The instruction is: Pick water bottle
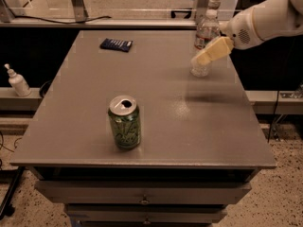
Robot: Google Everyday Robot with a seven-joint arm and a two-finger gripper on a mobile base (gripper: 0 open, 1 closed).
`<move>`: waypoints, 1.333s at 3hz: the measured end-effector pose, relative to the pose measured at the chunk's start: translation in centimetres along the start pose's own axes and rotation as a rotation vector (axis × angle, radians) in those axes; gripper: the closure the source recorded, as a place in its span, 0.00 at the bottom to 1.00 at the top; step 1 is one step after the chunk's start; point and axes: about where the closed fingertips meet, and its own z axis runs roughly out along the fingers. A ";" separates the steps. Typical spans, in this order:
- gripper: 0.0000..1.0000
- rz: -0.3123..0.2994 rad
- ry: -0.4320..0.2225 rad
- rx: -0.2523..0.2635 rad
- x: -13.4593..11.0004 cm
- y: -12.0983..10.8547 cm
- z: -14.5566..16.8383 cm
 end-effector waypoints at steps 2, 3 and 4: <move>0.18 0.093 -0.176 -0.044 -1.0 -0.4 3.3; 0.42 0.103 -0.216 -0.021 -1.0 -1.3 3.4; 0.65 0.090 -0.250 -0.006 -1.9 -1.8 2.8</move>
Offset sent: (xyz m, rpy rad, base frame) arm 0.0371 0.0216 -0.0175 0.2870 -0.0612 -0.0266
